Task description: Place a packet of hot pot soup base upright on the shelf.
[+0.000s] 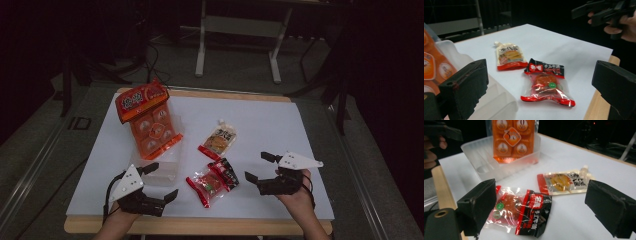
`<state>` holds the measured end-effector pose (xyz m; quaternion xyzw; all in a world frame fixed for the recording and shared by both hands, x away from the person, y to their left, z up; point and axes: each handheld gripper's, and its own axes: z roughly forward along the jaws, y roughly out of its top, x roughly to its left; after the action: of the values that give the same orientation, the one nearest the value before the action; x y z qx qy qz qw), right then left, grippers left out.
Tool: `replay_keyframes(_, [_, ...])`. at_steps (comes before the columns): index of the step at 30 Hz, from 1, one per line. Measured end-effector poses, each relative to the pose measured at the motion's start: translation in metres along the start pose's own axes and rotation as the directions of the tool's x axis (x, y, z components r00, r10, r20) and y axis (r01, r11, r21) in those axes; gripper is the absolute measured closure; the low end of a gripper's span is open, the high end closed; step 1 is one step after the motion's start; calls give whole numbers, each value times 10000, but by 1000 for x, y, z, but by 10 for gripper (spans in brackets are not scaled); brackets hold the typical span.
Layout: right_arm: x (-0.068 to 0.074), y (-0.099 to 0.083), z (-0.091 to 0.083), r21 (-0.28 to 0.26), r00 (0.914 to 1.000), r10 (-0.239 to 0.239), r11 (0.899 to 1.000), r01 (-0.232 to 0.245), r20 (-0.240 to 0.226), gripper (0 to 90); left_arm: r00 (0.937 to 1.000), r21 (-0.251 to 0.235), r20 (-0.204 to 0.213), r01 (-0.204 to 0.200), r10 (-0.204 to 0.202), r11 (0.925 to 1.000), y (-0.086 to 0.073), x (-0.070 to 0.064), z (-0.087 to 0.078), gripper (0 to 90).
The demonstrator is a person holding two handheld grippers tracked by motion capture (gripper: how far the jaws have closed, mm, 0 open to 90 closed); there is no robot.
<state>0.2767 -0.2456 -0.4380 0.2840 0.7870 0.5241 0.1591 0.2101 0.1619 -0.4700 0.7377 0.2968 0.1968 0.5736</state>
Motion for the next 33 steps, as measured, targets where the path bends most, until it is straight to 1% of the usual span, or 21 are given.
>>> replay_keyframes(1, [0, -2, 3, 94, 10000, 24, 10000, -24, -21, 130, 10000, -28, -6, -46, 46, 10000, -1, -1, 1, 12])
replay_keyframes(4, [0, -7, 12, 282, 9996, 210, 9994, -204, -212, 151, 9999, 34, 121, -32, 32, 10000, -4, -4, 3, 12])
replay_keyframes(7, [-1, -14, 21, 573, 9992, 271, 9980, -254, -291, 163, 9998, 105, 107, -171, 170, 9998, -6, -7, 4, 11])
replay_keyframes(10, [-1, -21, 30, 908, 9992, 217, 9957, -187, -326, 184, 9998, 116, 146, -132, 130, 9998, -8, -7, 5, 12])
replay_keyframes(12, [-2, -26, 35, 1079, 9987, 305, 9938, -260, -403, 213, 9998, 111, 171, -60, 58, 9999, -10, -7, 5, 11])
replay_keyframes(15, [-3, -30, 40, 1248, 9981, 442, 9914, -384, -437, 219, 9999, 138, 129, -55, 53, 9999, -11, -7, 4, 11])
replay_keyframes(17, [-4, -35, 46, 1406, 9975, 553, 9889, -488, -432, 228, 9999, 121, 151, 24, -26, 9999, -12, -6, 4, 12])
replay_keyframes(24, [-4, -40, 59, 1816, 9972, 618, 9819, -533, -413, 245, 9998, 187, 190, -17, 13, 9998, -13, -8, 6, 11])
replay_keyframes(30, [-5, -46, 72, 2133, 9982, 501, 9761, -418, -338, 250, 9997, 219, 253, -3, -2, 9998, -15, -8, 7, 12])
replay_keyframes(33, [-5, -50, 75, 2223, 9975, 660, 9732, -586, -263, 264, 9997, 232, 239, -29, 24, 9997, -16, -9, 7, 12])
